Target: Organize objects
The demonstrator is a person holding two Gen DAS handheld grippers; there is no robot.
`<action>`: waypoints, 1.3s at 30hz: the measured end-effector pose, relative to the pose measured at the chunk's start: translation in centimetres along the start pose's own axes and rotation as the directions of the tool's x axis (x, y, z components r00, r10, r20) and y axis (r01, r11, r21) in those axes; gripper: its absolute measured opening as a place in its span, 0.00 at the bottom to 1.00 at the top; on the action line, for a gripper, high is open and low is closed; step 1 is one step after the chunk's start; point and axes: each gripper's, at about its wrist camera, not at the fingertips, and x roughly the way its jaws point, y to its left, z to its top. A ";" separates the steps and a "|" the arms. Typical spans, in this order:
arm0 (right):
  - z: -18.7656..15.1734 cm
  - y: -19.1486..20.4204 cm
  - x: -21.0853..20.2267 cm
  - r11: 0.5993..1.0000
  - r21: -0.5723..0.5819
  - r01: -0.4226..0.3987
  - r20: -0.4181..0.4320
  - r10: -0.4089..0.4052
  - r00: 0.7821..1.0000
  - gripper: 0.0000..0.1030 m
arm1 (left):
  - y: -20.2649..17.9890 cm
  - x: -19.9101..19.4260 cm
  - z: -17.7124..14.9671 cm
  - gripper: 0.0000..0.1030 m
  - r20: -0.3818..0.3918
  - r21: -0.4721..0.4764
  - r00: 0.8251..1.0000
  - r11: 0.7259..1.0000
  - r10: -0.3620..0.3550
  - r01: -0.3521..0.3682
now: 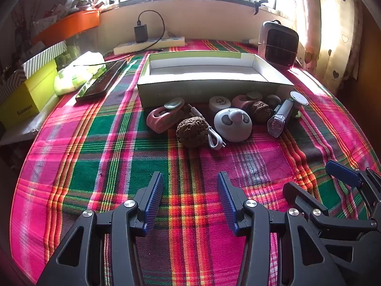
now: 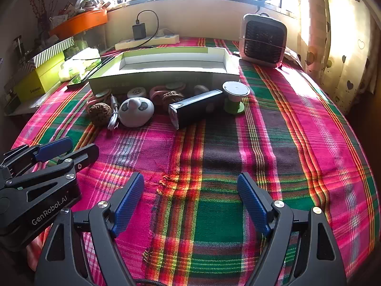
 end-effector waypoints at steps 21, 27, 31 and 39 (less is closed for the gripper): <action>0.3 -0.2 0.2 1.000 -0.007 -0.007 -0.006 0.007 1.000 0.78 | 0.0 0.3 -0.2 0.44 -0.009 0.011 1.000 1.000 -0.010 0.010; 0.3 -0.1 0.2 1.000 -0.007 -0.007 -0.007 0.007 1.000 0.78 | 0.0 0.3 -0.2 0.44 -0.010 0.014 1.000 1.000 -0.011 0.011; 0.2 -0.1 0.3 1.000 -0.009 -0.009 -0.007 0.008 1.000 0.78 | 0.3 0.4 0.0 0.44 -0.014 0.025 0.999 0.999 -0.035 0.035; 0.5 -0.1 0.4 0.999 -0.038 -0.036 -0.023 0.035 0.999 0.78 | 1.9 0.5 0.5 0.44 -0.012 0.034 0.994 0.993 -0.110 0.110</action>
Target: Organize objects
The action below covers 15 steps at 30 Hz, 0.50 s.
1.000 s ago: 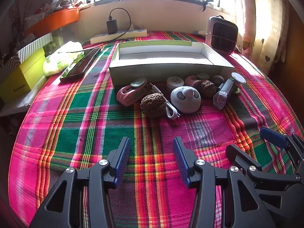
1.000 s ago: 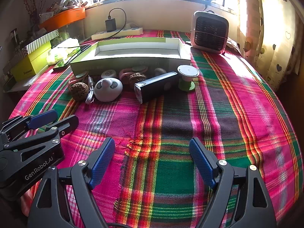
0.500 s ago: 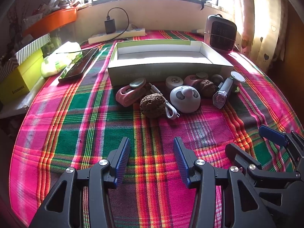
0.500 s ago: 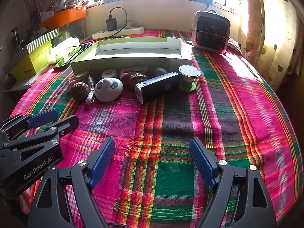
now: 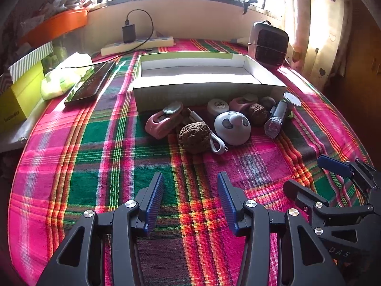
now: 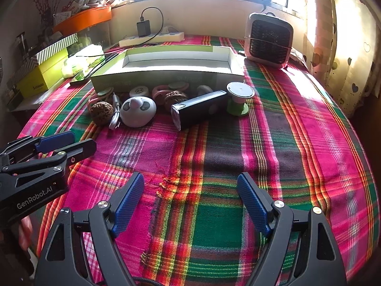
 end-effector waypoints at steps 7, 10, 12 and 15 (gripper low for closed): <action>0.4 -0.4 0.2 0.999 0.000 -0.034 -0.017 0.034 0.999 0.78 | 0.7 0.0 1.5 0.44 0.032 0.006 0.998 0.999 -0.054 0.054; 0.6 -0.4 0.3 0.999 -0.001 -0.038 -0.022 0.038 0.999 0.78 | 0.8 0.5 2.3 0.44 0.030 0.006 0.996 0.996 -0.086 0.086; 0.8 -0.4 0.4 0.999 0.001 -0.041 -0.023 0.041 0.999 0.78 | 0.8 0.9 2.6 0.43 0.027 0.003 0.996 0.996 -0.090 0.089; 1.0 -0.4 0.5 0.999 0.003 -0.040 -0.023 0.040 0.999 0.78 | 0.7 1.3 3.2 0.43 0.026 0.002 0.995 0.996 -0.091 0.091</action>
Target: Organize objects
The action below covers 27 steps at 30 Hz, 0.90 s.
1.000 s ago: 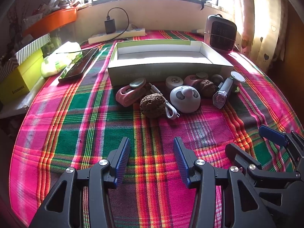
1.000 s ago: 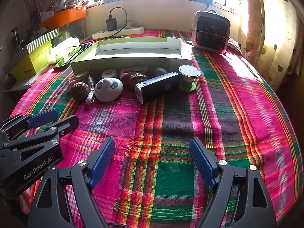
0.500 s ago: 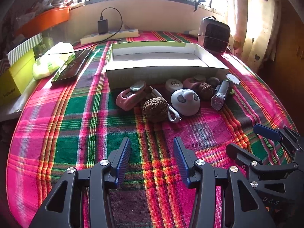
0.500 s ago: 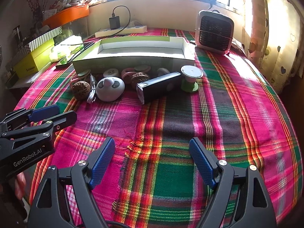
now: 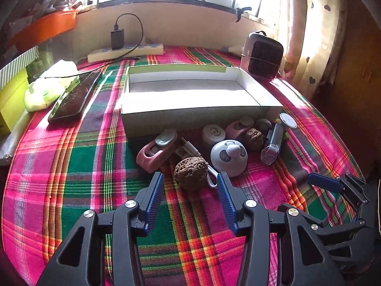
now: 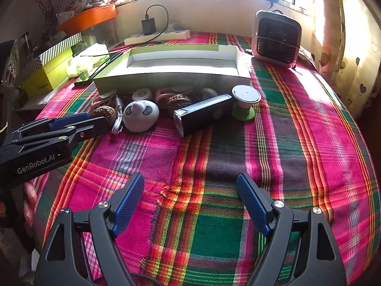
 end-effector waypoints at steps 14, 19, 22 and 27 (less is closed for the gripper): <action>1.0 -0.3 0.5 1.000 0.007 -0.004 -0.004 0.004 1.000 0.78 | 0.3 1.3 0.6 0.27 -0.021 -0.012 1.000 1.000 -0.014 0.014; 1.7 -0.4 0.1 1.000 0.024 -0.004 0.024 0.003 1.000 0.78 | 0.8 1.2 0.6 0.27 -0.022 -0.032 1.000 0.999 -0.016 0.015; 2.5 -0.7 0.0 0.999 0.044 0.019 0.041 -0.021 0.999 0.78 | 1.1 1.1 0.4 0.27 -0.021 -0.039 1.000 0.999 -0.021 0.020; 4.1 -0.7 0.4 0.996 0.081 0.025 0.067 -0.030 0.997 0.76 | 1.6 1.4 0.4 0.27 -0.035 -0.060 0.999 0.998 -0.025 0.023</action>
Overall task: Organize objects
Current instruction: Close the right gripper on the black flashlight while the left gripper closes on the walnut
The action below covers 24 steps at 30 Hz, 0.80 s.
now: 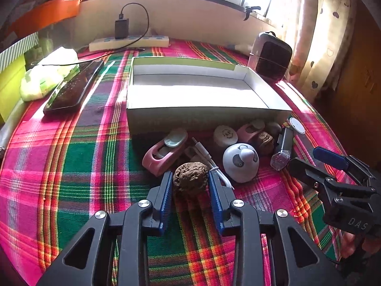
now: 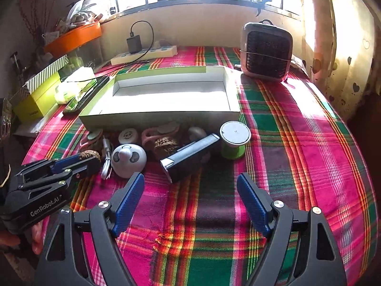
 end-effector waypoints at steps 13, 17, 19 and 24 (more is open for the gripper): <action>1.0 0.1 2.2 0.998 0.047 0.033 -0.037 -0.031 0.999 0.53 | 0.2 0.1 0.0 0.27 -0.001 -0.006 1.000 1.000 -0.015 0.015; 0.5 -0.1 1.8 0.998 0.039 0.040 -0.044 -0.038 0.998 0.43 | 0.2 0.1 0.0 0.27 -0.002 -0.008 1.000 1.000 -0.016 0.016; 0.2 -0.4 1.7 0.999 0.040 0.037 -0.054 -0.035 0.998 0.39 | 0.1 0.1 0.0 0.27 -0.002 -0.007 1.000 1.000 -0.016 0.016; -0.3 -1.0 1.3 0.998 0.051 0.036 -0.064 -0.032 0.997 0.31 | 0.2 0.1 0.0 0.27 -0.002 -0.007 1.000 1.000 -0.015 0.015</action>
